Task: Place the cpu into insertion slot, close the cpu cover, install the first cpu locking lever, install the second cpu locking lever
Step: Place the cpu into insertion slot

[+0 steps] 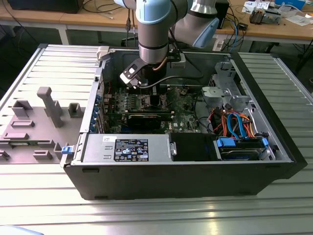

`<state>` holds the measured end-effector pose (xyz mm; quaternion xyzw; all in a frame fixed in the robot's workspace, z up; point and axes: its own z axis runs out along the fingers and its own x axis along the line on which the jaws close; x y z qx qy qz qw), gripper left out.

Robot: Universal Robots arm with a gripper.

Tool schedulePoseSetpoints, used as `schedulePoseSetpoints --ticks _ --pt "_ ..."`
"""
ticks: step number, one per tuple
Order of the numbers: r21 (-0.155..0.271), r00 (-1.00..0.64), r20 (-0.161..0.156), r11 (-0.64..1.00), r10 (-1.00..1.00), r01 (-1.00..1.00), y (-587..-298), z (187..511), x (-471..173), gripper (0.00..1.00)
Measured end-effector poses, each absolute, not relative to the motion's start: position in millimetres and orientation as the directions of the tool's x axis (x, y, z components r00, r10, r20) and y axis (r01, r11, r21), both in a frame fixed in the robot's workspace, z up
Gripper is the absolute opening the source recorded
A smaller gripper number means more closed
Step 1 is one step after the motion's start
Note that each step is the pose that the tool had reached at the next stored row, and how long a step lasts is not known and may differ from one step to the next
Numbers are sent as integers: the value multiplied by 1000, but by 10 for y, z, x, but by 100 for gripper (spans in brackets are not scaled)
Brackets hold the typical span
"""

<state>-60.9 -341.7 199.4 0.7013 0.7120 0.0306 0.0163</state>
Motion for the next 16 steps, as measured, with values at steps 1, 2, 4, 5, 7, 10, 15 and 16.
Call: schedulePoseSetpoints --ticks 1,2,4,5,7,10,15,16 --pt "66 -16 19 15 1000 998 -3416 1988 -609 55" --pt "66 -16 19 14 1000 998 -3416 1983 -609 55" --pt "66 -15 19 13 1000 998 -3411 1960 -610 55" --pt "66 -15 19 13 1000 998 -3410 1951 -609 55" --pt "66 -14 20 13 1000 998 -3409 1947 -609 55" --pt "66 -14 20 13 1000 998 -3410 1946 -609 55" --pt "66 -15 20 13 1000 998 -3409 1945 -609 55" --pt "66 -15 20 13 1000 998 -3409 1945 -609 55"
